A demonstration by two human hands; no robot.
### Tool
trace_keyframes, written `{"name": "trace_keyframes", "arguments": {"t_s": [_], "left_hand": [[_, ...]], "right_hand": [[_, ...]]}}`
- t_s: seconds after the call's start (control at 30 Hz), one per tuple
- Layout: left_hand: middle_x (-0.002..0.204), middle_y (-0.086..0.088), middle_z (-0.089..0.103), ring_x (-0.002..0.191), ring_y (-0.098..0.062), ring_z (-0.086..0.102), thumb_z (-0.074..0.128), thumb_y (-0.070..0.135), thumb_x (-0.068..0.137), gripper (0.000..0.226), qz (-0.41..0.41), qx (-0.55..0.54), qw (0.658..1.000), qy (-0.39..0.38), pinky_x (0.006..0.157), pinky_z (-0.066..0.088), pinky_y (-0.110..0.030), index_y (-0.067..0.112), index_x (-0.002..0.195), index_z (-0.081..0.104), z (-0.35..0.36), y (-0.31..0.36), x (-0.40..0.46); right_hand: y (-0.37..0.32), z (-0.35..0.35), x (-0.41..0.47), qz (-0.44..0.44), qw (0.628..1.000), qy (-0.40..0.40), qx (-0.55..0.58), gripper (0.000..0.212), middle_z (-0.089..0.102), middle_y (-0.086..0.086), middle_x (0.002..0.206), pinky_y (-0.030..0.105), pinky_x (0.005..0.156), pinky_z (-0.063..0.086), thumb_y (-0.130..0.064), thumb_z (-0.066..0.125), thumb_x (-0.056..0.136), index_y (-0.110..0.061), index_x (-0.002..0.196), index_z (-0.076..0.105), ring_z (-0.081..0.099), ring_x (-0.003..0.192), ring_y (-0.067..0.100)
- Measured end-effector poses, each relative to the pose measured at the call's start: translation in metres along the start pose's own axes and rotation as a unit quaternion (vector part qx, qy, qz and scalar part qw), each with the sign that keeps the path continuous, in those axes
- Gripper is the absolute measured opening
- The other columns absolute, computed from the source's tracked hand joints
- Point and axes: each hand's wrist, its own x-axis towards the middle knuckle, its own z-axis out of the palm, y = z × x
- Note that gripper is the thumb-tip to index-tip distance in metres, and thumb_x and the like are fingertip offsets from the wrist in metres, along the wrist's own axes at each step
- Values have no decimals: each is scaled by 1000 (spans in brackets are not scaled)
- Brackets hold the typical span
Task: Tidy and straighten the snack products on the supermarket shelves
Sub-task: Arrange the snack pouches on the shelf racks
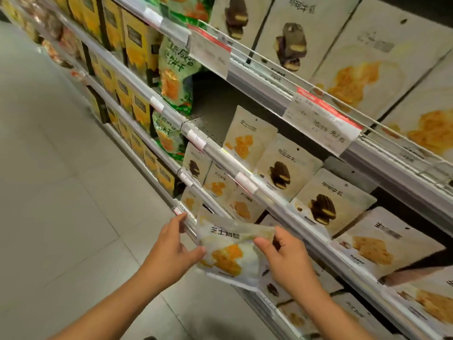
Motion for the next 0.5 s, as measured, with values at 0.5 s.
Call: {"name": "trace_keyframes", "arguments": {"t_s": [0.5], "left_hand": [[100,24,64,99,6,54,78,48,73,28,47,7,999,5,74,38,-11,50,96,62,-78,-42,148]], "right_hand": [[-82,68,142,-25,989,38,139,15,69,-18,79,12,57,46,-27,67,89,-41,85,64,62,69,0]]}}
